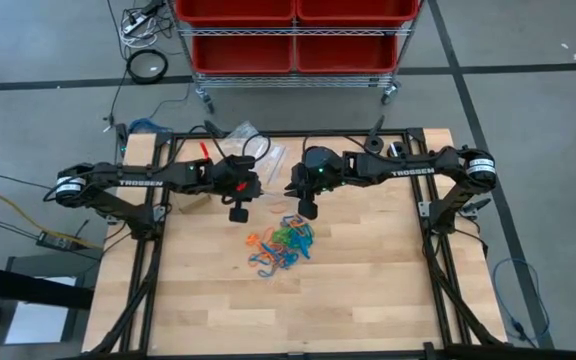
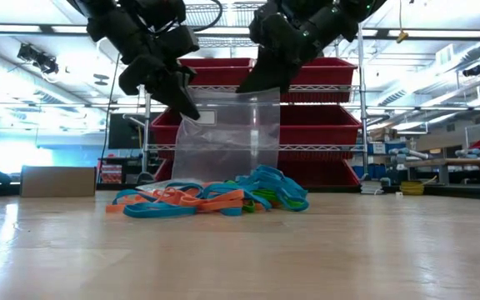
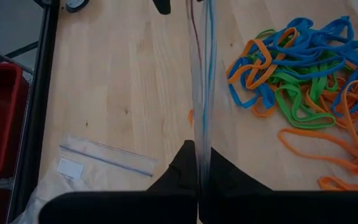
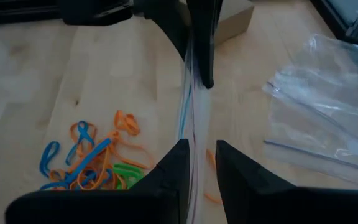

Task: Sort rubber bands
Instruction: Open the right transparent zip bag

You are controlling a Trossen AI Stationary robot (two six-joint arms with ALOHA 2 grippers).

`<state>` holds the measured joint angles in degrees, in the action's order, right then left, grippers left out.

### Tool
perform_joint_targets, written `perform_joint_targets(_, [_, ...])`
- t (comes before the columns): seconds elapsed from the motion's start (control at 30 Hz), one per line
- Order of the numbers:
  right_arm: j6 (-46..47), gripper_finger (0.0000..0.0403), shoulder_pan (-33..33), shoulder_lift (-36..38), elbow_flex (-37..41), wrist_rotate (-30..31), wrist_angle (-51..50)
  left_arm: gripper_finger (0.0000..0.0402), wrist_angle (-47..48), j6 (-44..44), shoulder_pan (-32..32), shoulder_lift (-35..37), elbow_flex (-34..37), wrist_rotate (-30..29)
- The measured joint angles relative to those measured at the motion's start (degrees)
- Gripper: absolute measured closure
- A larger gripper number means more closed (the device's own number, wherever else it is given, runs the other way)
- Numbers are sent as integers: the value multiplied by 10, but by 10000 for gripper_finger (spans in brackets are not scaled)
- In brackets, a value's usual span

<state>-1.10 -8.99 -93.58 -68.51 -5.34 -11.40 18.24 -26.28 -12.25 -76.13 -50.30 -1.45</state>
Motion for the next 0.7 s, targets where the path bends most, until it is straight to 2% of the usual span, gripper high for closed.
perform_joint_targets(0.7, [0, 343, 0, 0, 0, 0, -35, 401, -53, 1, 15, 0, 0, 12])
